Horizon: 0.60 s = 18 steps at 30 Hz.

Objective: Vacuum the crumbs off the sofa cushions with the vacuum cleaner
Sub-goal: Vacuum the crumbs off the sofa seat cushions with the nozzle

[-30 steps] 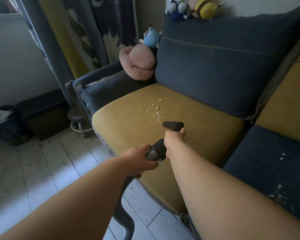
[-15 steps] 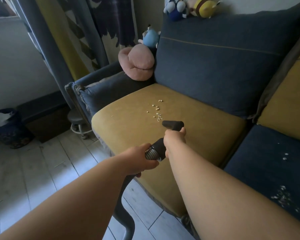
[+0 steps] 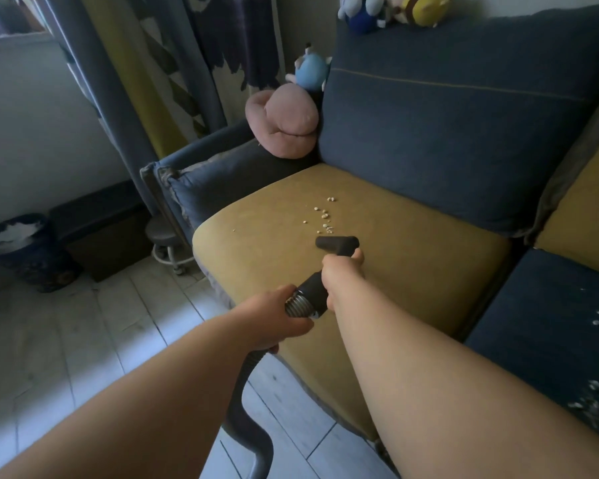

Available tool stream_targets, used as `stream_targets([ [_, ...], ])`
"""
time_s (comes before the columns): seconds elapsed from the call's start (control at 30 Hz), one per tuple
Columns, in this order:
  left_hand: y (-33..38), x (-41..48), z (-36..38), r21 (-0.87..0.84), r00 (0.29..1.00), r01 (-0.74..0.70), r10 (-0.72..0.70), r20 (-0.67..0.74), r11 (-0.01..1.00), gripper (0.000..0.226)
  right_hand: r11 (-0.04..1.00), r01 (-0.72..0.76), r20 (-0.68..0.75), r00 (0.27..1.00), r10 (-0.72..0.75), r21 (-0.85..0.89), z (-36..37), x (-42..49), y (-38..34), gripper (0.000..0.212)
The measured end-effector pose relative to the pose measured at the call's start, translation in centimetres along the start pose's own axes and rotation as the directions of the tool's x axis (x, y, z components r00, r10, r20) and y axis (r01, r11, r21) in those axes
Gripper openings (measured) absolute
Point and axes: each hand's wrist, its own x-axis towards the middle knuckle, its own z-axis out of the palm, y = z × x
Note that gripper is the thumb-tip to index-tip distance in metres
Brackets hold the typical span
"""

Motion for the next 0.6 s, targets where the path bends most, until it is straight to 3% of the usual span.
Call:
stream_targets([
  [0.4, 3.1, 2.9, 2.5, -0.005, 0.993, -0.086, 0.086, 0.078, 0.996, 0.029, 0.998, 0.053, -0.133, 0.99, -0.048, 0.033, -4.6, 1.2, -0.7, 0.063],
  [0.6, 2.8, 3.6, 2.2, 0.0, 0.998, -0.041, 0.041, 0.037, 0.999, 0.034, 0.999, 0.043, -0.116, 0.992, -0.041, 0.015, -3.5, 2.4, -1.0, 0.063],
])
